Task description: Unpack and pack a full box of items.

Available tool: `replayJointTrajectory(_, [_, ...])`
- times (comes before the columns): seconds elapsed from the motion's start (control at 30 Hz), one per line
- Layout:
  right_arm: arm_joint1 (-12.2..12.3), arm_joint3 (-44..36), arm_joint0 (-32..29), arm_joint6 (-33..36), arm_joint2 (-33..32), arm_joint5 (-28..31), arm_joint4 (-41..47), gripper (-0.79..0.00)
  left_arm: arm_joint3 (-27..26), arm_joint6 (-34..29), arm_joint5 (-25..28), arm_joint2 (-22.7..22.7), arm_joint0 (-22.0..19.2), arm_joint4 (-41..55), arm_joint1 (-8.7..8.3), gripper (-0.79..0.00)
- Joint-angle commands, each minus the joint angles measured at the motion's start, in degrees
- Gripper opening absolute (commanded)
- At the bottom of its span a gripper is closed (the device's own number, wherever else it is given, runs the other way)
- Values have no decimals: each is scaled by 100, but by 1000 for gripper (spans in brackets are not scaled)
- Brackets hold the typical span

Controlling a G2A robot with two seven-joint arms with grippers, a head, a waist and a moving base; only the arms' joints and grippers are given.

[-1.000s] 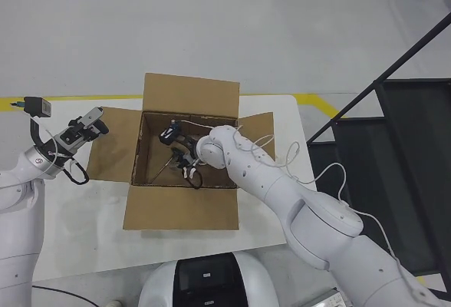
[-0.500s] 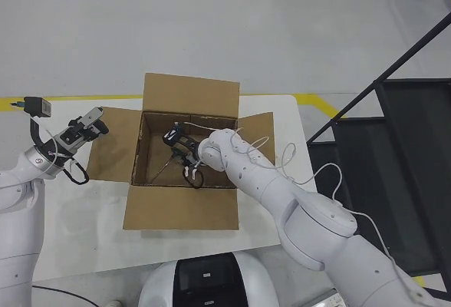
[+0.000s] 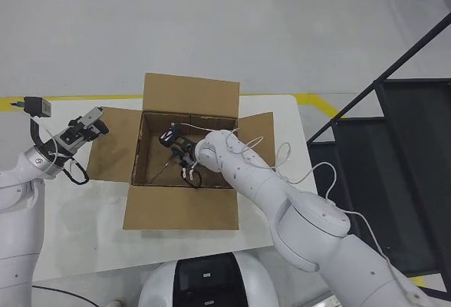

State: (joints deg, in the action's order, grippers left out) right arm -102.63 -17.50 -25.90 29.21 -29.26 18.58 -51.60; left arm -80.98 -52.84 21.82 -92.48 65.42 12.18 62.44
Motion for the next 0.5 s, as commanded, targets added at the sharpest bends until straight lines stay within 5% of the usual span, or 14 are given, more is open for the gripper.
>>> replayJointTrajectory(0.0, [-29,64,11,-11,4,-18,-19,-499,0,0,0,0,0,0,0,0])
replayJointTrajectory(0.17, [-94,215,55,-3,-10,7,-32,-486,0,0,0,0,0,0,0,0])
replayJointTrajectory(0.2, [-105,231,62,1,-8,15,-46,-511,0,0,0,0,0,0,0,0])
replayJointTrajectory(0.3, [-138,271,74,20,-13,39,-60,-785,0,0,0,0,0,0,0,0])
replayJointTrajectory(0.47, [-172,347,104,28,-34,64,-80,-785,0,0,0,0,0,0,0,0])
